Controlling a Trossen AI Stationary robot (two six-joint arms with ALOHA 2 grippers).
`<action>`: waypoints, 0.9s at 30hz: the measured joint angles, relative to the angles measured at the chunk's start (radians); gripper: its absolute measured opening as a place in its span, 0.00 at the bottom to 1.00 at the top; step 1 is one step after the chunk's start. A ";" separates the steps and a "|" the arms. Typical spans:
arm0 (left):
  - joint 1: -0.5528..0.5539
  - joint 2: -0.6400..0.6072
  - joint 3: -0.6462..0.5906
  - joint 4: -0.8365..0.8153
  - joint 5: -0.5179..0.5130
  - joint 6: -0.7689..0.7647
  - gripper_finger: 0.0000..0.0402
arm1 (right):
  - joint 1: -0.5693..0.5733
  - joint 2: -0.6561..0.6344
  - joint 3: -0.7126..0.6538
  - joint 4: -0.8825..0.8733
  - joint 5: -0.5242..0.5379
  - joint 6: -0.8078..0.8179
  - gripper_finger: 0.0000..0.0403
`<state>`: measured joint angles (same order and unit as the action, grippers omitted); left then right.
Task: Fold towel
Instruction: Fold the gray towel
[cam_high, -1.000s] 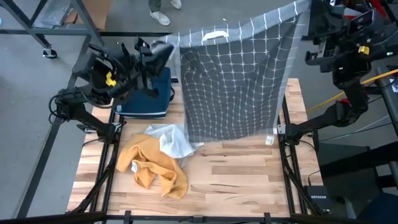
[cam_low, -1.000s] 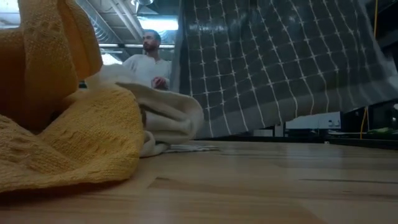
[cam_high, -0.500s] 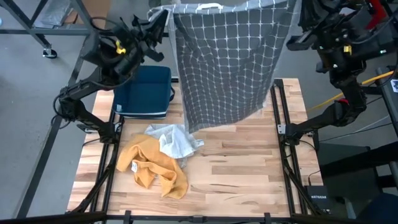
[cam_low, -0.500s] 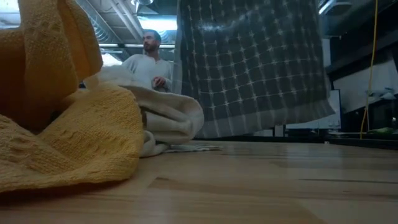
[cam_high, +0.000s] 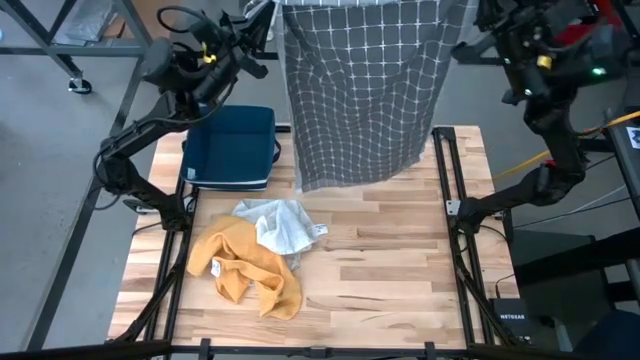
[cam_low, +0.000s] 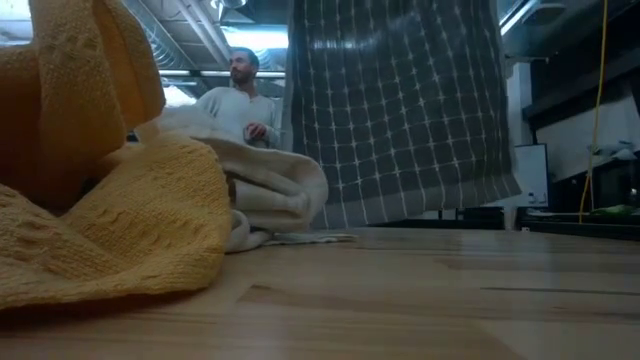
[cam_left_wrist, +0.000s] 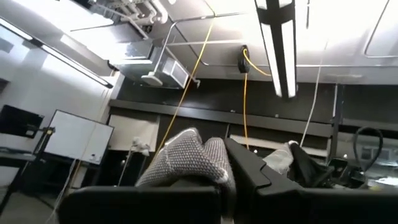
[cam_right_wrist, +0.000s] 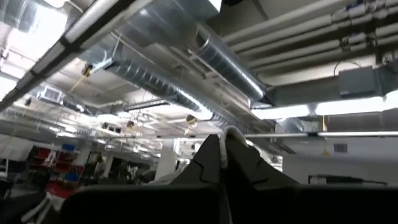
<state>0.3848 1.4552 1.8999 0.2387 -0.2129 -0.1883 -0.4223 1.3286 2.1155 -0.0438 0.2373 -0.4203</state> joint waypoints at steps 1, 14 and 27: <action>0.010 0.004 0.000 0.002 0.014 -0.012 0.00 | -0.029 0.004 0.000 -0.018 -0.021 0.027 0.02; 0.215 0.057 0.000 0.024 0.157 -0.209 0.00 | -0.377 0.065 -0.001 -0.151 -0.223 0.239 0.02; 0.359 0.113 0.011 0.162 0.257 -0.367 0.00 | -0.608 0.069 0.000 -0.145 -0.381 0.312 0.02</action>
<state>0.7435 1.5684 1.9108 0.4003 0.0444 -0.5548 -1.0300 1.3979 2.1151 -0.1886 -0.1433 -0.1087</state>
